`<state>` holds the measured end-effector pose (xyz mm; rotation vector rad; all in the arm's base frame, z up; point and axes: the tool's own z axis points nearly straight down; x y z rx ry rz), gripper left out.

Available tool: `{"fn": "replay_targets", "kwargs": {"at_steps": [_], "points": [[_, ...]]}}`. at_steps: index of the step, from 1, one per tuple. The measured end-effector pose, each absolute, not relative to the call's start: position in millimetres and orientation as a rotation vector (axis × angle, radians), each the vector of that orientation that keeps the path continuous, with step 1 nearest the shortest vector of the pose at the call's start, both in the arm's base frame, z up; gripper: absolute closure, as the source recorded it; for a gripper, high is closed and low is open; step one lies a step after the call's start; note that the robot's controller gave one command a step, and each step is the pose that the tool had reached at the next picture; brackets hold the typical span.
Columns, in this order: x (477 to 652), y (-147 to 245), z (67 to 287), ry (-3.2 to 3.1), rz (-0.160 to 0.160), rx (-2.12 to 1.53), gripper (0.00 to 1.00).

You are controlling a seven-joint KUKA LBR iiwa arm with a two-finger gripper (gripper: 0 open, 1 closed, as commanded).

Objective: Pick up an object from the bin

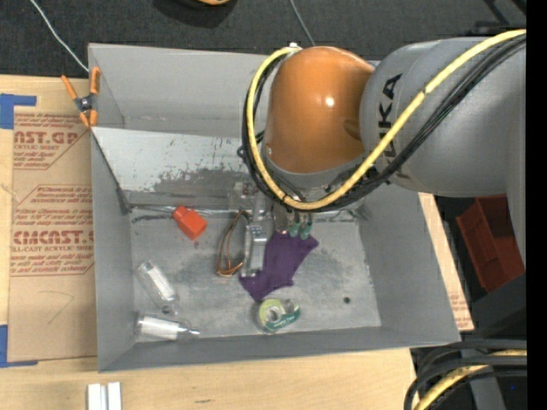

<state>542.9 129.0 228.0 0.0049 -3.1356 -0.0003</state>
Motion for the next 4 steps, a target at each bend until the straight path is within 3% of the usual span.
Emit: {"fn": "replay_targets", "kwargs": {"at_steps": [1, 2, 3, 4], "points": [[544.3, 128, 233, -3.143, -0.002, 0.001, 0.0], [552.4, 84, 134, -3.087, -0.002, 0.581, 0.0], [555.0, 74, 161, -3.1, -0.004, 0.55, 0.0], [570.2, 47, 114, -2.942, -0.004, 1.104, 0.0]]}}
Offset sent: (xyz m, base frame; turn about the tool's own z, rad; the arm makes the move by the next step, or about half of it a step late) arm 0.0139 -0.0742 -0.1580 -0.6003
